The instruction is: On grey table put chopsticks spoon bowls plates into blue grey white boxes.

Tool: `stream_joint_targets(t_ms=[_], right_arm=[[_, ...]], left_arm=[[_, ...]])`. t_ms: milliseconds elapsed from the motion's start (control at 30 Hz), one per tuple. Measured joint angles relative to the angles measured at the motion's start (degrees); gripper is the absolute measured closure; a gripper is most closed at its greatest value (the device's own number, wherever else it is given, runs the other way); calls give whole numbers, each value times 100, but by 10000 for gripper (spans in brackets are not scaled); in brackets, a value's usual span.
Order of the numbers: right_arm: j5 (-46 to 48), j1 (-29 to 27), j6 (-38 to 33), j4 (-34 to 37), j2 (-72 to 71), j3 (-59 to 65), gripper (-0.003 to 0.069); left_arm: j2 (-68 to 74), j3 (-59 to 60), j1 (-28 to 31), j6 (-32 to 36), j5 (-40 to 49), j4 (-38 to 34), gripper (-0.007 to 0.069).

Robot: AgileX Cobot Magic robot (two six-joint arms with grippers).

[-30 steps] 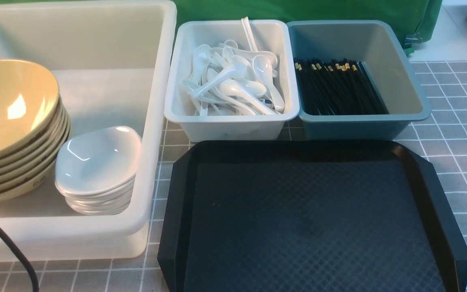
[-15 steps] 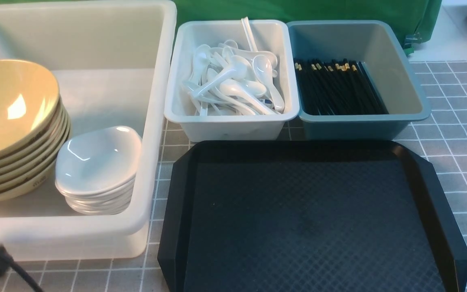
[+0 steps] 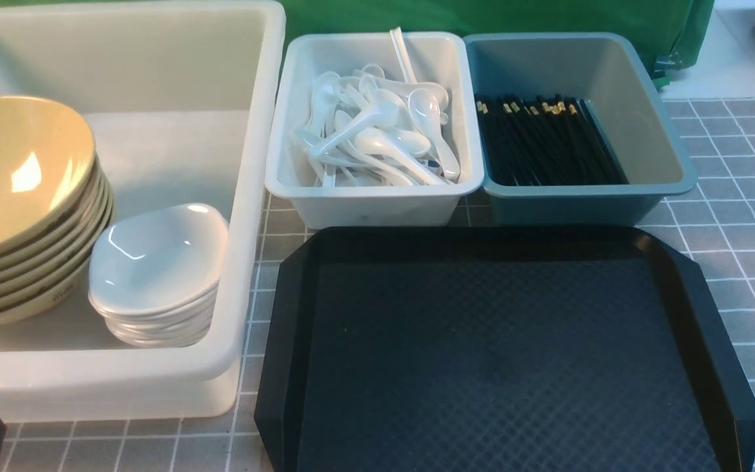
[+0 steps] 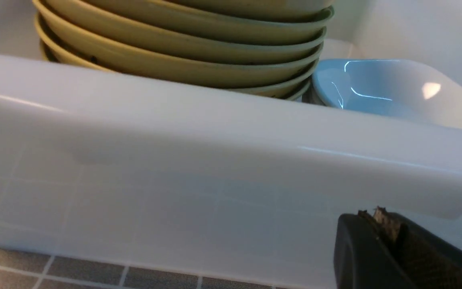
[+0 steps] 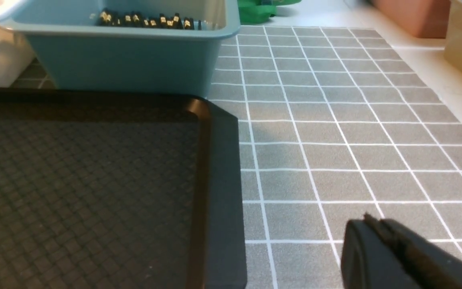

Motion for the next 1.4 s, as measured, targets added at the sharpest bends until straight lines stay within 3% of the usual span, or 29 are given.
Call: stream_joint_targets(t_ms=[300,1400], right_arm=[[0,0,0,0,0,0,603],[0,0,0,0,0,0,576]], left_arm=[[-16,0,0,816,-12,-767,635],[-16,0,0,835,-16,-807,635]])
